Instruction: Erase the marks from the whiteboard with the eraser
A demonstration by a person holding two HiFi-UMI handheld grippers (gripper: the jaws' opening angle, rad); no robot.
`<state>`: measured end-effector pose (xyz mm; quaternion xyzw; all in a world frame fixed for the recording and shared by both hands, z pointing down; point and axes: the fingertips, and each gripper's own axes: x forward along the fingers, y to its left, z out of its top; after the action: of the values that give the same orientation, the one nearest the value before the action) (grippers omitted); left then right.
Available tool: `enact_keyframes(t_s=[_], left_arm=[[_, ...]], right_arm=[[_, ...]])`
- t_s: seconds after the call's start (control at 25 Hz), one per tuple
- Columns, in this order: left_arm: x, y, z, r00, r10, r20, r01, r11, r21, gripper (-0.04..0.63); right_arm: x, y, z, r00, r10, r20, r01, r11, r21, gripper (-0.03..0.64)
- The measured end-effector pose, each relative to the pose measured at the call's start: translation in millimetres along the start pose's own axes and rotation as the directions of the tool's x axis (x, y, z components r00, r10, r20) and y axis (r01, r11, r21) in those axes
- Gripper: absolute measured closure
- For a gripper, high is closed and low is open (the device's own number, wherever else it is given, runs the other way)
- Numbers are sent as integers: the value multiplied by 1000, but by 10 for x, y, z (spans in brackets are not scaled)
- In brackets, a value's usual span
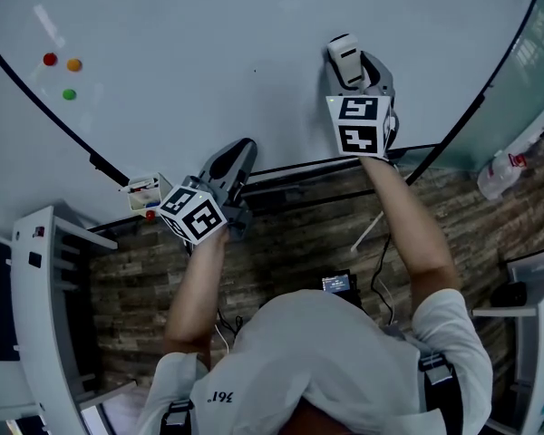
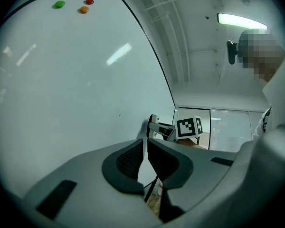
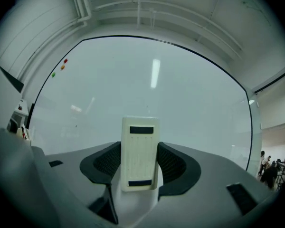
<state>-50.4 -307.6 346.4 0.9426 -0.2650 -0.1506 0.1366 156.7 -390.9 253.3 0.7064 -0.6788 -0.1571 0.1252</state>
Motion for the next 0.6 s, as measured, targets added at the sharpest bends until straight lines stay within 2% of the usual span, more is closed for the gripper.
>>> enact_keyframes(t_s=[0.36,0.6], left_arm=[[-467,298,104,1000,22,11,-22,1000,-17,560],[-593,353,138,999,45,14,-45,999,-13,560]], right_arm=[[42,968,244,996,92,1,-92,995,-34,357],[57,1251,328,991,134,13,-134,990,-36,357]])
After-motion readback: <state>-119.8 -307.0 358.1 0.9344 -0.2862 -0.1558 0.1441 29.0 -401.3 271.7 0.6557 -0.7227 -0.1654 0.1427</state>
